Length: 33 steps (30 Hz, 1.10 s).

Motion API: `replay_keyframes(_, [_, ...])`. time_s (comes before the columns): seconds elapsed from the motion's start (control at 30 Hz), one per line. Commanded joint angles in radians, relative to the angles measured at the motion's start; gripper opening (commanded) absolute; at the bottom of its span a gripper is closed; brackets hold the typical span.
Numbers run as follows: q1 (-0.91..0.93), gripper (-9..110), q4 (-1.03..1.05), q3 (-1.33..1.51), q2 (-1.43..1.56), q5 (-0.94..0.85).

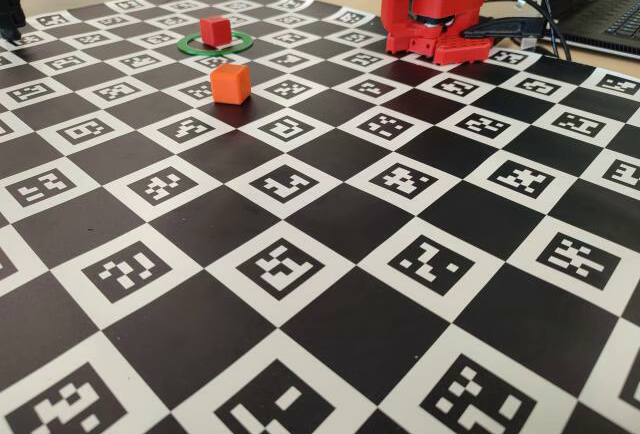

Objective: Grab the red cube then put it in the green circle then put the blue cube on top and finally the orange cube on top

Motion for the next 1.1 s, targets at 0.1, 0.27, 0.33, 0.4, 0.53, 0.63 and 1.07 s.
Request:
replay_keyframes(0.1, [0.057, 6, -0.015, -0.118, -0.029, -0.035])
replay_keyframes(0.27, [0.084, 6, -0.025, -0.112, -0.058, -0.063])
replay_keyframes(0.33, [0.095, 6, -0.035, -0.101, -0.064, -0.077])
replay_keyframes(0.4, [0.107, 6, -0.048, -0.091, -0.071, -0.087])
replay_keyframes(0.53, [0.124, 6, -0.063, -0.067, -0.084, -0.109])
replay_keyframes(0.63, [0.13, 6, -0.08, -0.037, -0.087, -0.117])
replay_keyframes(1.07, [0.13, 6, -0.216, 0.138, -0.084, -0.12])
